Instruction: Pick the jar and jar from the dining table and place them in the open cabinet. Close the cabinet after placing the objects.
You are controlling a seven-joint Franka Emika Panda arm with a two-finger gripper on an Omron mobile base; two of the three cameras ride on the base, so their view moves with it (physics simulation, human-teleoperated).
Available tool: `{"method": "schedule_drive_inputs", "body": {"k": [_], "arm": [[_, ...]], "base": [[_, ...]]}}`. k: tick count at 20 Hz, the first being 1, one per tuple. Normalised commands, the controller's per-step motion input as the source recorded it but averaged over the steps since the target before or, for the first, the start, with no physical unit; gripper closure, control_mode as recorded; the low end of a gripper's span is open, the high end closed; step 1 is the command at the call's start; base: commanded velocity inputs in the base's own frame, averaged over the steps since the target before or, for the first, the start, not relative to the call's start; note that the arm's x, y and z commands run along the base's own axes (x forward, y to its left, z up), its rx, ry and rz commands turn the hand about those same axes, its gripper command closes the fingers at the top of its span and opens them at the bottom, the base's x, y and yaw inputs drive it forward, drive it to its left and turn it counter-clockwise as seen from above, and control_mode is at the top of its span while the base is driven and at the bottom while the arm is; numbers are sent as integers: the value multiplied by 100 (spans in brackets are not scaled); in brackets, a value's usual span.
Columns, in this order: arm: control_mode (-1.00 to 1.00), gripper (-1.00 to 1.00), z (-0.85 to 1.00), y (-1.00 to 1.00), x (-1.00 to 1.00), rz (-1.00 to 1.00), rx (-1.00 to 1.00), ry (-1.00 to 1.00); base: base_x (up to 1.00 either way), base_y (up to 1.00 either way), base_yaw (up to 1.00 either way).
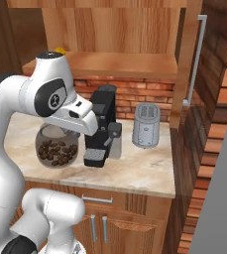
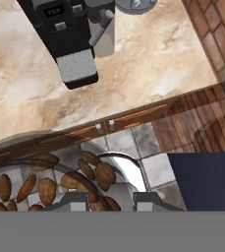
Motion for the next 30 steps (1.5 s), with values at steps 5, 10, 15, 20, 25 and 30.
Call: {"method": "schedule_drive_inputs", "body": {"k": [5,10,15,20,25,30], "arm": [[100,100,0,0,0,0,0,0],[-100,100,0,0,0,0,0,0],[-100,100,0,0,0,0,0,0],[-100,100,4,0,0,-1,0,0],[-100,100,19,0,-8,-10,0,-1],[-100,100,37,0,-1,-16,0,-1]], "base": [[0,0,0],[0,0,0],[0,0,0],[0,0,0],[0,0,0],[0,0,0]]}}
